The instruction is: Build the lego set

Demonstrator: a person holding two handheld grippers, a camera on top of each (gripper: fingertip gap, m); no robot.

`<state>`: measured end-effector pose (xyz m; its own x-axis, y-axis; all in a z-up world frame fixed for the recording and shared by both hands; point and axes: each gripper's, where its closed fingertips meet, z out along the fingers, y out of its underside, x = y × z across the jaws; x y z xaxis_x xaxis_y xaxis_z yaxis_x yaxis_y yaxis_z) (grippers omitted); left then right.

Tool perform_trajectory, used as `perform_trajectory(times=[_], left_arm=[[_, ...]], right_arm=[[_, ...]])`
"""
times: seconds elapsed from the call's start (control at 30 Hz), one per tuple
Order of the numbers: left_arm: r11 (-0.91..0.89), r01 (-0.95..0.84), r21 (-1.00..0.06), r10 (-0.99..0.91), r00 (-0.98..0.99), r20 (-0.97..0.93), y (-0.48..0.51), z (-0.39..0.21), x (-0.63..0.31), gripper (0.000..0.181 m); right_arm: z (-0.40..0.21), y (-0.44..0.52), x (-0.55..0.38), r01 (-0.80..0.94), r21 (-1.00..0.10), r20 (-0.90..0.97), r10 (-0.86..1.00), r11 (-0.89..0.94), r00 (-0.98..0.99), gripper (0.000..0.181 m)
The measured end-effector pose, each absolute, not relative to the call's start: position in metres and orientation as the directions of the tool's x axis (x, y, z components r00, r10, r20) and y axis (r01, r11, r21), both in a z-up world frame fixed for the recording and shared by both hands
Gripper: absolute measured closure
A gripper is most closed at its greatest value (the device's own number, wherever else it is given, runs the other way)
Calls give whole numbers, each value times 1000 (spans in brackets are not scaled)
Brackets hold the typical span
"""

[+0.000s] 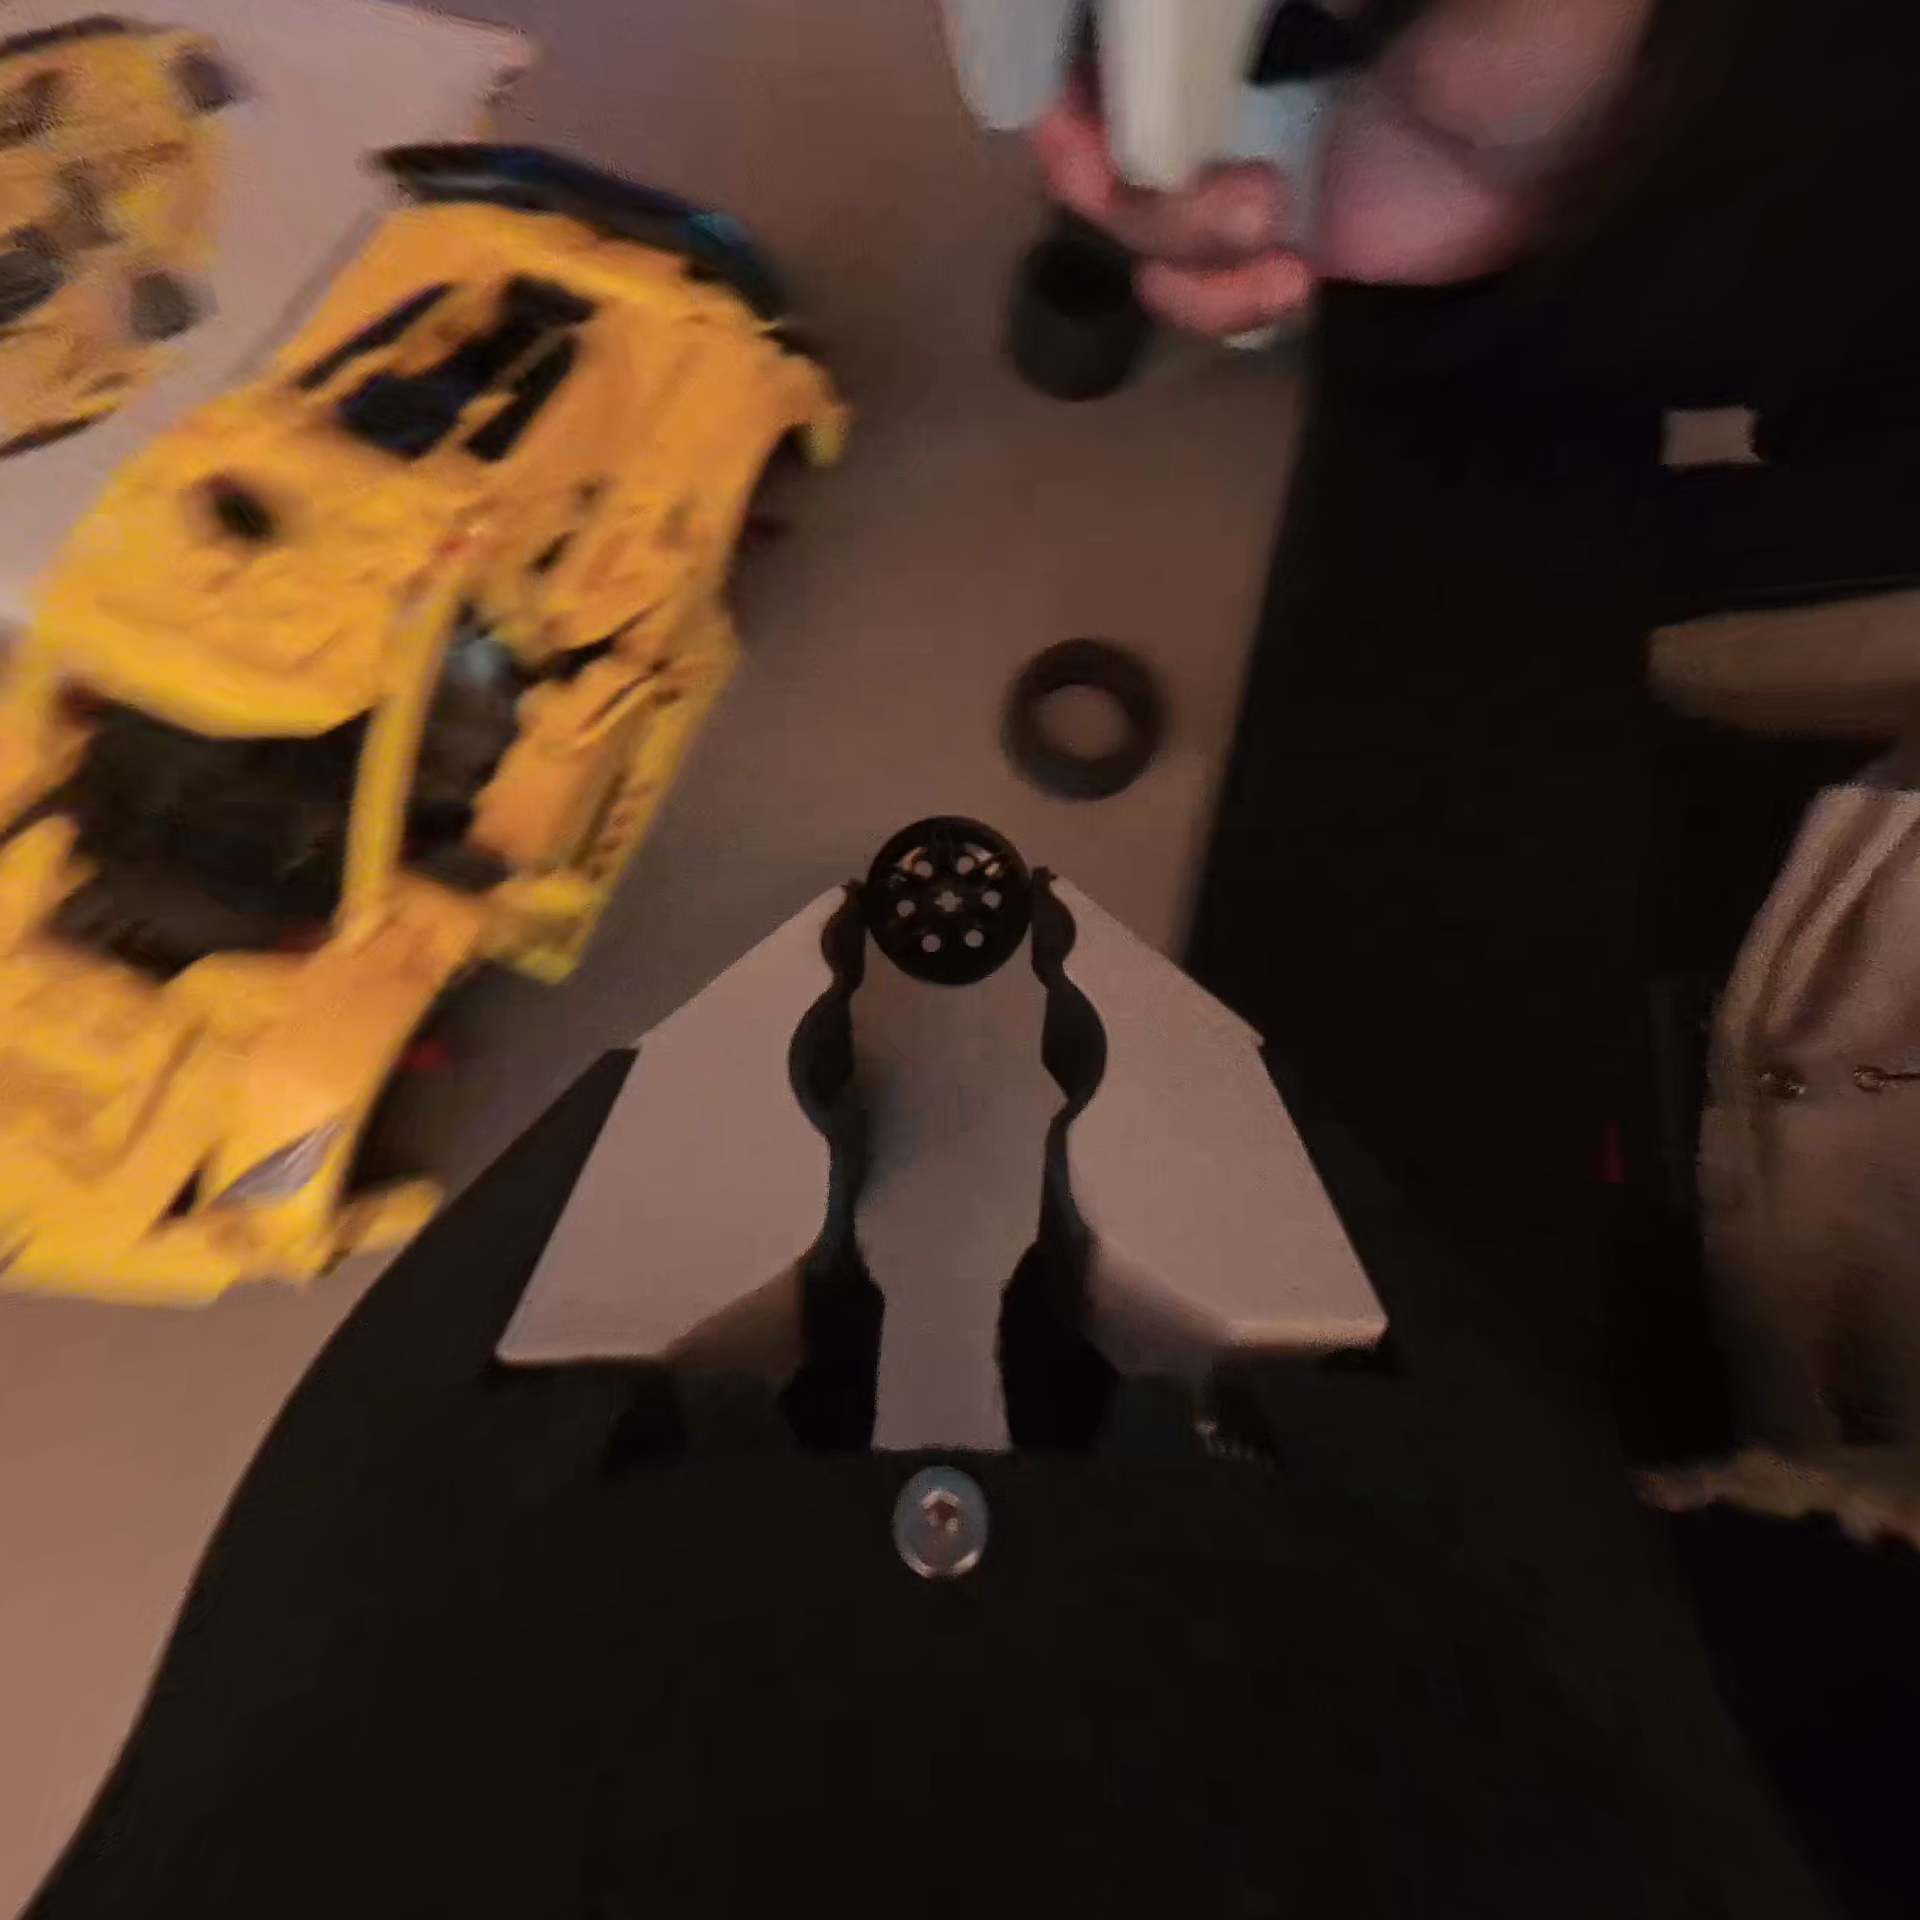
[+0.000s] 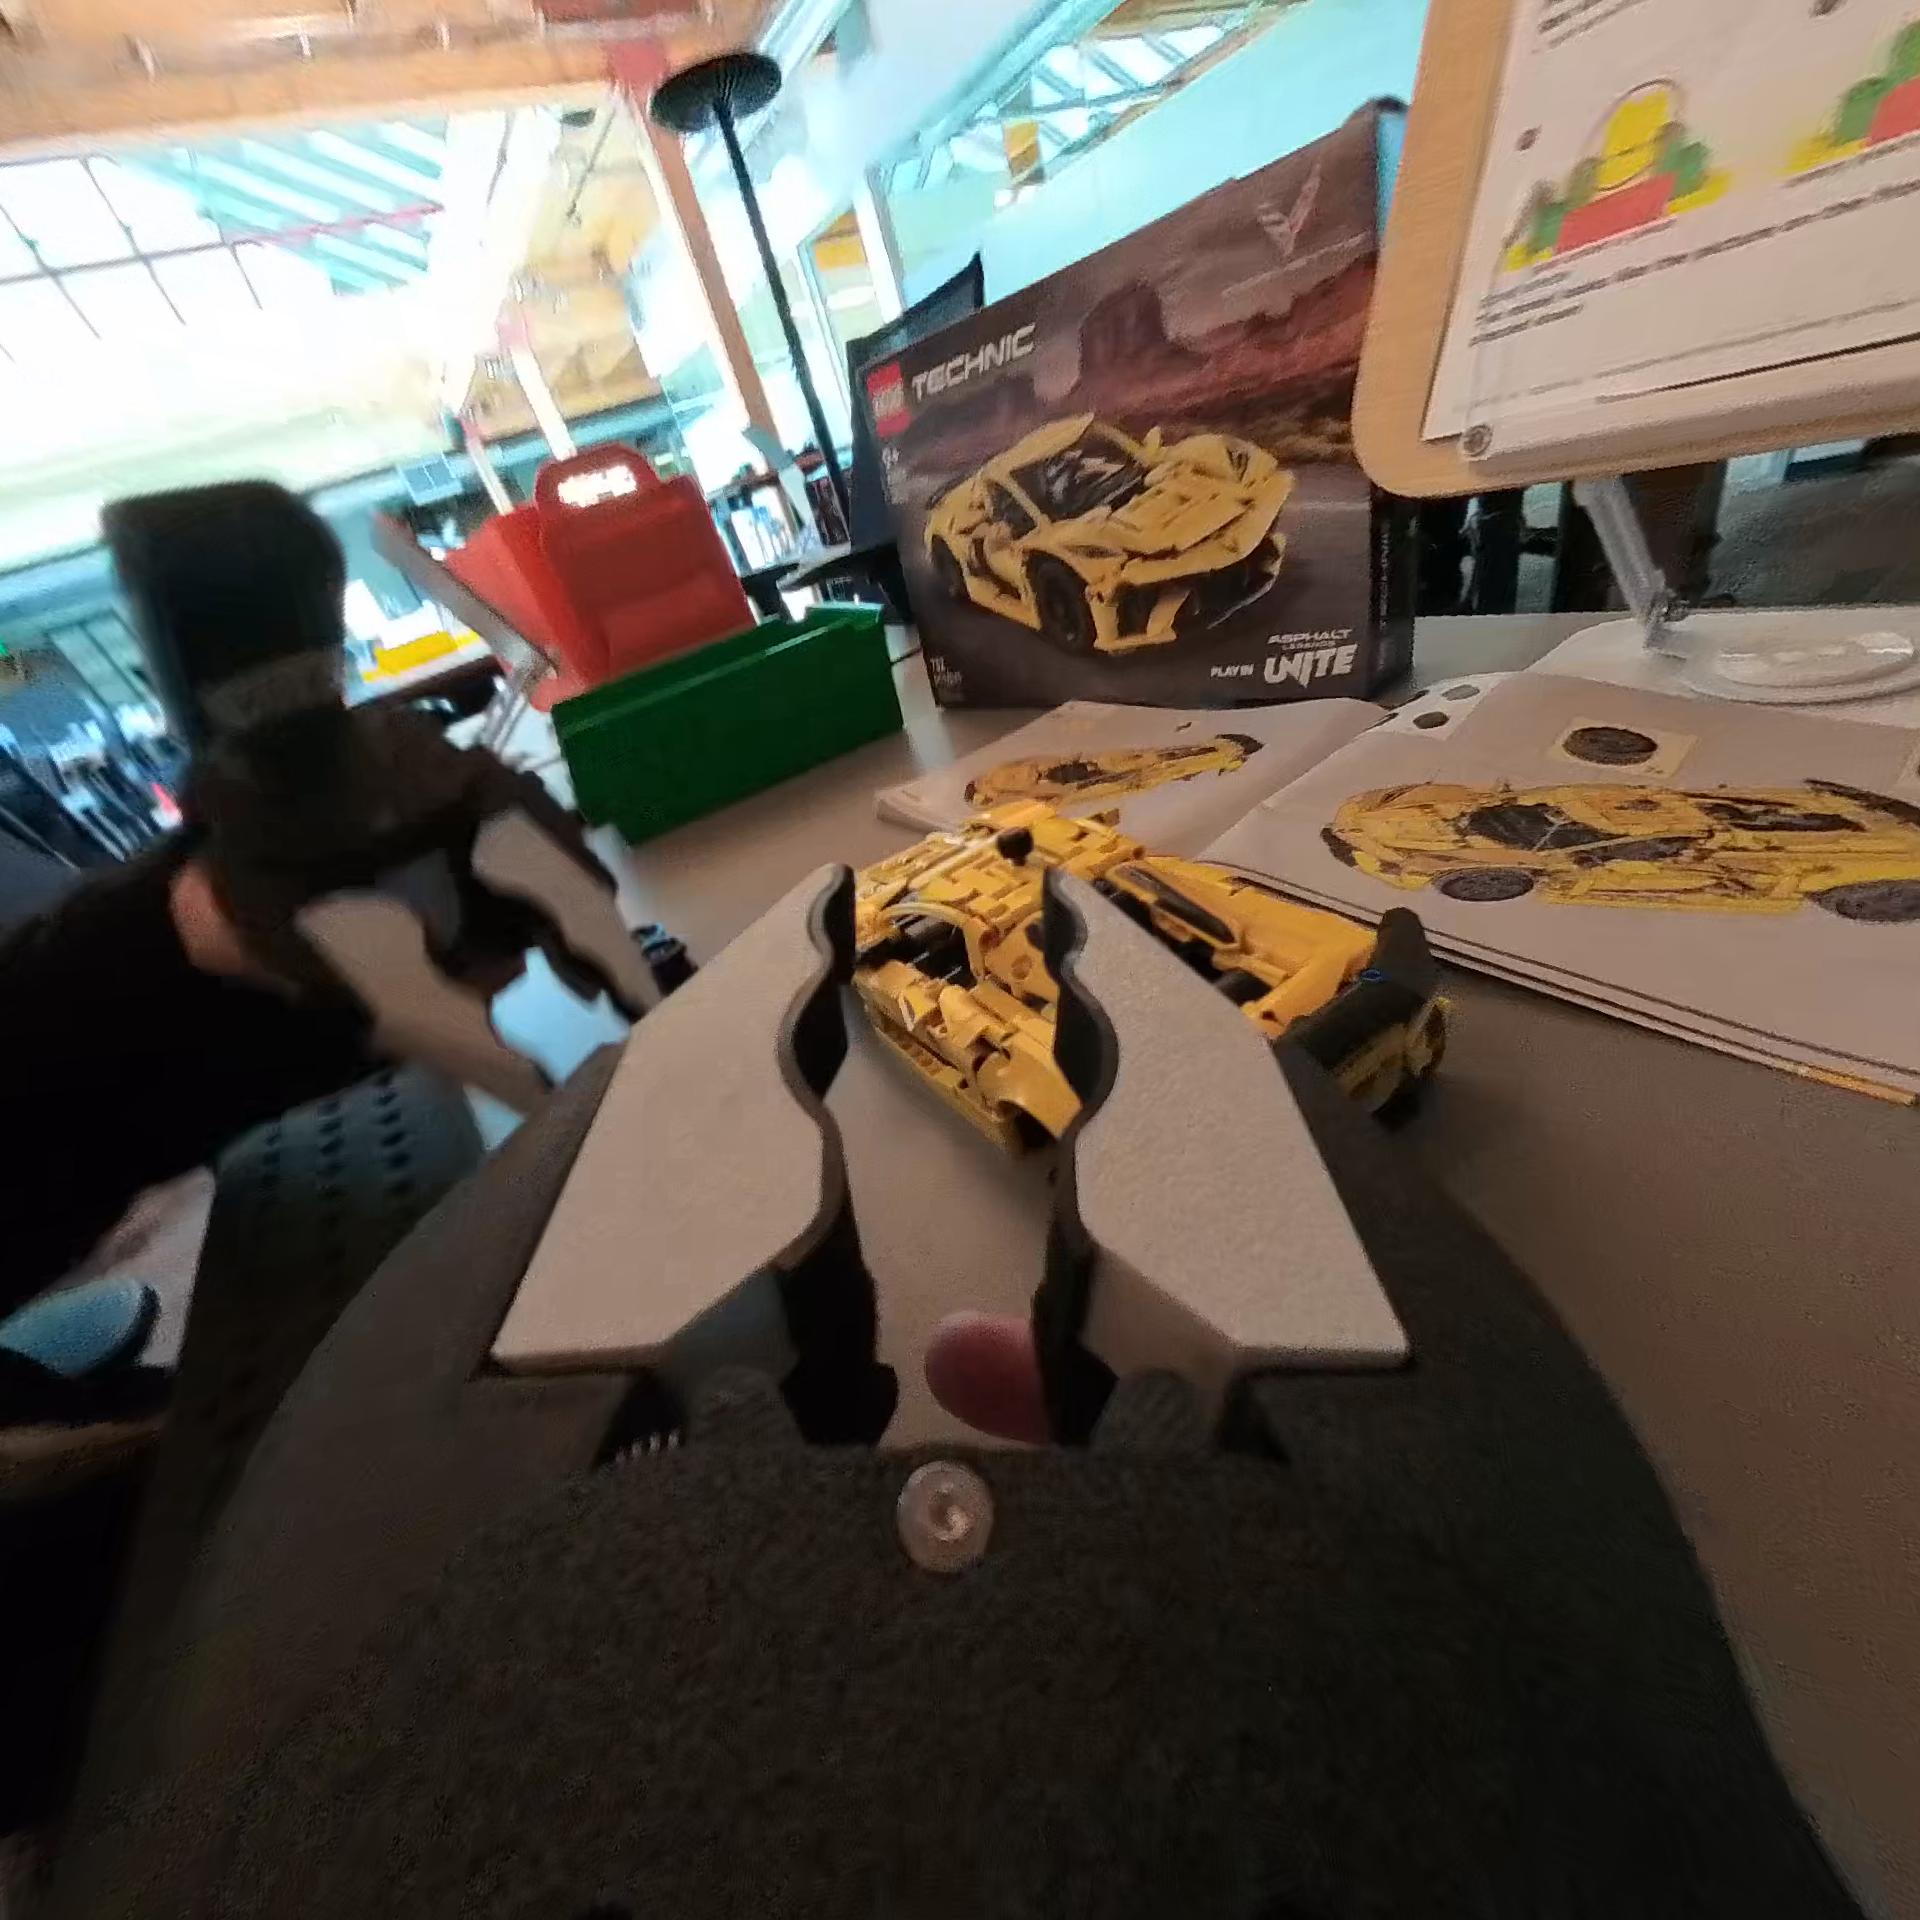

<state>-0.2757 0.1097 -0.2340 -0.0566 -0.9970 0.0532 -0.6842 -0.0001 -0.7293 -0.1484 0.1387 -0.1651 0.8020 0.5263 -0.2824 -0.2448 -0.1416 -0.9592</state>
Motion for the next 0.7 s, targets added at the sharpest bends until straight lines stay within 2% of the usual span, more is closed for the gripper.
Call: perform_trajectory(times=[0.1, 0.27, 0.4, 0.47, 0.53, 0.6, 0.7], left_arm=[[35, -694, -719, -986, -142, 88, 75, -250, -243, 149], [5, -680, -733, -978, -155, 138, 66, -252, -213, 149], [120, -729, -673, -983, -181, 20, 68, -266, -213, 148], [101, -740, -665, -989, -149, 15, 75, -268, -221, 148], [85, -747, -659, -991, -130, 19, 82, -269, -232, 148], [73, -757, -649, -993, -113, 20, 89, -273, -240, 148], [56, -771, -635, -995, -92, 25, 96, -283, -244, 148]], right_arm=[[-162, 139, -141, -293, -946, -321, 512, -137, 797, 146], [-156, 141, -131, -303, -949, -308, 481, -91, 821, 147], [-158, 141, -133, -306, -946, -318, 486, -105, 814, 147], [-162, 141, -138, -278, -953, -302, 501, -124, 811, 147], [-180, 139, -157, -174, -963, -261, 545, -207, 797, 144], [-211, 128, -185, 25, -941, -205, 627, -338, 752, 141], [-250, 97, -211, 382, -829, -101, 781, -409, 616, 120]])
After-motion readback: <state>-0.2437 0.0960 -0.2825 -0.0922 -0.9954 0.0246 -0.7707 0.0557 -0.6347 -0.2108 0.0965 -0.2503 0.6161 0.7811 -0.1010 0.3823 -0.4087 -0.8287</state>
